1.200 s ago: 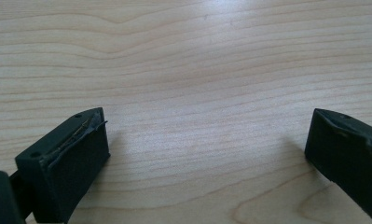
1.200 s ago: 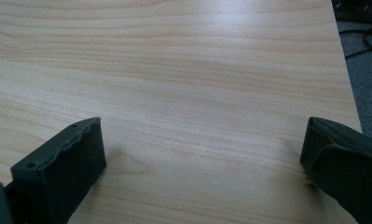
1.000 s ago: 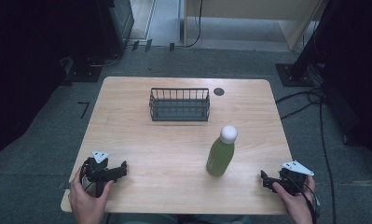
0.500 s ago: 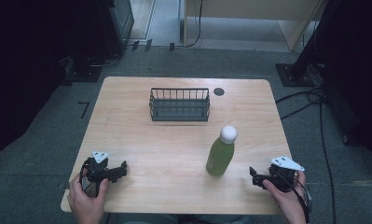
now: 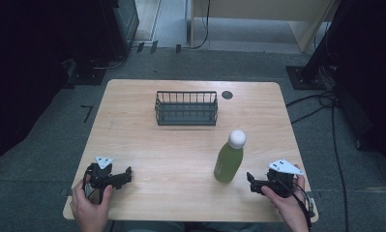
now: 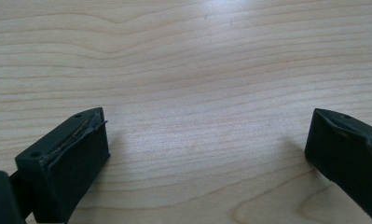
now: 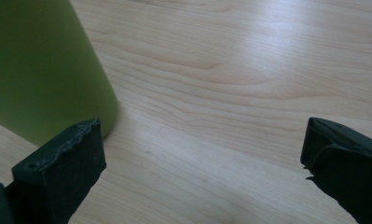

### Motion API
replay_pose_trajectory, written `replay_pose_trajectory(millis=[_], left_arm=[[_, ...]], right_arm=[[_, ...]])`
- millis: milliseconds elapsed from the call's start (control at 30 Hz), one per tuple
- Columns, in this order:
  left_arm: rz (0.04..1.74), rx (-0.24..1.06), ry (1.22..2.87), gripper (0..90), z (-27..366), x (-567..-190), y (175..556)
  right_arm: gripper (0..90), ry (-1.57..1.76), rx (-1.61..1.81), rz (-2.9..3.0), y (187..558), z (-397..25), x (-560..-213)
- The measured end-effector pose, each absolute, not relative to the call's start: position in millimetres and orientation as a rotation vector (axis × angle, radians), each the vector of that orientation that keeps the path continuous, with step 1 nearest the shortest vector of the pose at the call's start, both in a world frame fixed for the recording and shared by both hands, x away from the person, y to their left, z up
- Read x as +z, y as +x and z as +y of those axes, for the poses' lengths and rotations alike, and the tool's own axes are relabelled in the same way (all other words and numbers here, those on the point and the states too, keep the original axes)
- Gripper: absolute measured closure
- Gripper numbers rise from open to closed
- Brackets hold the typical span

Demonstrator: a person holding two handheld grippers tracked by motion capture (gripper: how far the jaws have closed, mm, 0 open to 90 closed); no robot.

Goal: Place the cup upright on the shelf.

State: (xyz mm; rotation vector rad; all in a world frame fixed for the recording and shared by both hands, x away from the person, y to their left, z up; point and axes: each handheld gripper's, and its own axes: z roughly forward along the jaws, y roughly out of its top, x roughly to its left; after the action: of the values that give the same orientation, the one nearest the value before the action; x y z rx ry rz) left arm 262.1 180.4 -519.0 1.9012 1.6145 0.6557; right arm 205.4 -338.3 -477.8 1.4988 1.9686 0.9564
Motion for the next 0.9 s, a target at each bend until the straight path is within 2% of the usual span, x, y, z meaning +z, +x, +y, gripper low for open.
replay_pose_trajectory(millis=[900], left_arm=[[1.615,0.656,1.9,0.0,180.4,-519.0,262.1]], right_arm=[[0.0,1.387,1.08,2.089,203.6,-291.4,-470.9]])
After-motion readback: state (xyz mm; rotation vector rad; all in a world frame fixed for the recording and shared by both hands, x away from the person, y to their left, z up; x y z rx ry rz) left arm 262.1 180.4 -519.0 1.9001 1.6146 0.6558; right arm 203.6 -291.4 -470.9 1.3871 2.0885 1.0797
